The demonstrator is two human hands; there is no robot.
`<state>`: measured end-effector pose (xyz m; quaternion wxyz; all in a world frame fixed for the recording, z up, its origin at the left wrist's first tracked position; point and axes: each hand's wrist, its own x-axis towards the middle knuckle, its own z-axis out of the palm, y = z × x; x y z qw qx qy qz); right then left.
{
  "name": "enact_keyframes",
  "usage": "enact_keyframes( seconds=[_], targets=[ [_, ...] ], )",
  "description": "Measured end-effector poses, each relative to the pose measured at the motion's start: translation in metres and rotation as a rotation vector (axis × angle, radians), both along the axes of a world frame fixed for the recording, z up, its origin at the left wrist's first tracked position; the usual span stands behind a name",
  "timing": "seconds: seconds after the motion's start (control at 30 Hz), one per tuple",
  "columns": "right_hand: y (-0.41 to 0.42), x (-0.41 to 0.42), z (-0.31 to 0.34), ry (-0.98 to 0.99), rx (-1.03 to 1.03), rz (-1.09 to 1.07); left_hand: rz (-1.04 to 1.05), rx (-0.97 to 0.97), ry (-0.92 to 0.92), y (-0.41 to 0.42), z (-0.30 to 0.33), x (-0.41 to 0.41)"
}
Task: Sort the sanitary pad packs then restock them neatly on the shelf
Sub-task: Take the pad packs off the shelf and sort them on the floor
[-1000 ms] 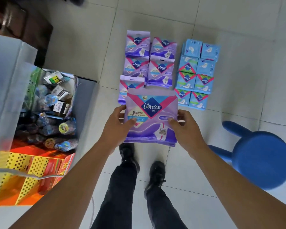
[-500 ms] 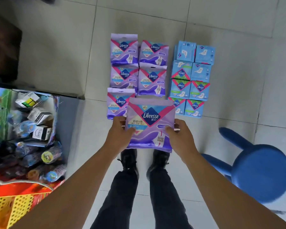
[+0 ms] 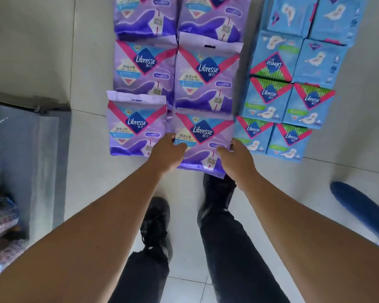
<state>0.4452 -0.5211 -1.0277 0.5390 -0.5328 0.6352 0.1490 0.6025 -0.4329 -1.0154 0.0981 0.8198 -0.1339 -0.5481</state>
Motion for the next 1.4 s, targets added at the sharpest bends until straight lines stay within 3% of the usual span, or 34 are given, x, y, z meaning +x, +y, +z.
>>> enact_keyframes(
  seconds=[0.2,0.4,0.57,0.83,1.0,1.17,1.4],
  targets=[
    [-0.012,0.013,-0.051,0.043,0.039,0.084,-0.024,0.034,0.014,-0.020,-0.048,-0.002],
    [-0.020,0.019,-0.021,0.090,0.038,0.334,-0.068,0.047,-0.076,-0.021,-0.013,-0.001],
    [-0.027,0.021,0.078,-0.007,-0.087,0.498,0.139,-0.091,-0.206,-0.016,0.082,0.011],
    [-0.013,0.092,0.314,-0.319,-0.725,0.865,0.091,-0.405,-0.640,0.030,0.307,0.060],
    [0.034,0.163,0.451,-0.474,-0.919,1.032,0.135,-0.376,-0.829,0.086,0.438,0.100],
    [0.096,0.215,0.518,-0.635,-0.886,1.216,0.438,-0.309,-0.954,0.164,0.518,0.114],
    [0.216,0.232,0.554,-0.898,-0.828,1.427,0.795,-0.125,-1.069,0.304,0.570,0.059]
  ],
)
